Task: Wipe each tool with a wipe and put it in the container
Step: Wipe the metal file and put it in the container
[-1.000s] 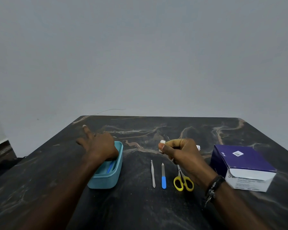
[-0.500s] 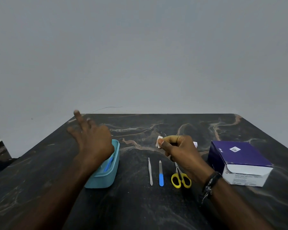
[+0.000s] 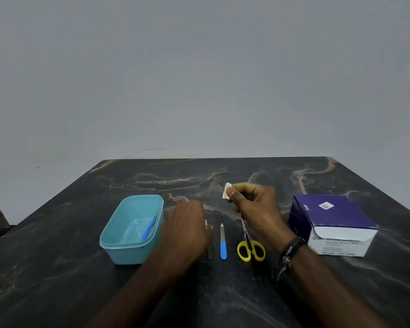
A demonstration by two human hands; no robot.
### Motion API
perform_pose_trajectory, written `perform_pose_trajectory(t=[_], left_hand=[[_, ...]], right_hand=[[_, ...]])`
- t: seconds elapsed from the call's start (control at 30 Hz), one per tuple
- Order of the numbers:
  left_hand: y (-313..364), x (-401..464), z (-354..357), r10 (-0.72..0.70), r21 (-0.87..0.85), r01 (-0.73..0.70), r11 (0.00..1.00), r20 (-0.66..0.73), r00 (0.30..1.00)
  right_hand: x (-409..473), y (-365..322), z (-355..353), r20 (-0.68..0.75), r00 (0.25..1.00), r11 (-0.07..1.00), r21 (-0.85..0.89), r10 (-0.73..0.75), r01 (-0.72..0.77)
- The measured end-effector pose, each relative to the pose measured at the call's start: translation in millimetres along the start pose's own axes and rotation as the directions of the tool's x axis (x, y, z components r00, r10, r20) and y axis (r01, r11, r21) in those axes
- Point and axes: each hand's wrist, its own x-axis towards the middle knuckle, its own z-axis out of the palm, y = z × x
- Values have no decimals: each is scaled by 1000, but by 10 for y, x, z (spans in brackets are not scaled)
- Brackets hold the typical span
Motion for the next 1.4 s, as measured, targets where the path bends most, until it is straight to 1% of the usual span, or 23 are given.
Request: perform_pose_trajectory(t=[0.13,0.23,0.3,0.33,0.4,0.47,0.5,0.53,0.57,0.6,0.63,0.67,0.77,0.97,1.07,1.2,1.4], left_hand=[[22,34,20,-4,64,1,998,49,999],[52,60,1,0,74,-8,997,108,994],[50,77,-12,17,62,-24,998,114,993],[50,94,-12,24,43,-28,999,90,996],[49,148,-9,44,-21,-44,999,-16,999],[87,199,-1,84,-174,-110,979,-149,985],[117,233,9,106,-310,-167,936,-204,973],[155,265,15,108,-468,-211,858,-239,965],[197,290,28,96,-609,-232,759,-248,964],[231,311,52,78,-706,-233,668,-245,966],[251,326,88,66,-763,-239,601,-250,966],[260,336,133,60,-787,-253,562,-267,962],[252,349,259,59,-795,-314,519,-333,941],[195,335,331,50,-776,-384,501,-417,907],[137,344,353,43,-769,-409,492,-448,893],[104,353,369,17,-775,-411,480,-460,888],[107,319,361,11,-785,-392,480,-441,898]], right_hand=[[-7,8,-4,-17,1000,1000,19,19,-19],[-10,-2,-3,-18,999,999,16,28,-28],[-12,-4,1,-17,999,999,8,31,-31],[-12,-4,-1,-20,999,999,6,33,-33],[-5,1,-2,-47,998,999,6,33,-33],[10,11,-7,-108,994,1000,18,24,-22],[18,16,-13,-145,989,1000,28,17,-14],[23,20,-17,-180,984,999,36,11,-5],[26,20,-25,-208,978,999,40,4,5],[26,16,-29,-226,974,999,44,-2,13],[22,10,-33,-234,972,999,51,-5,17],[18,8,-38,-233,972,998,59,-2,16],[0,-1,-41,-203,979,997,82,20,-3],[-17,-5,-10,-141,988,986,158,67,-44],[-33,-4,11,-126,990,987,152,61,-41],[-39,-7,-3,-127,990,989,143,57,-38],[-39,-16,10,-106,992,989,139,65,-50]])
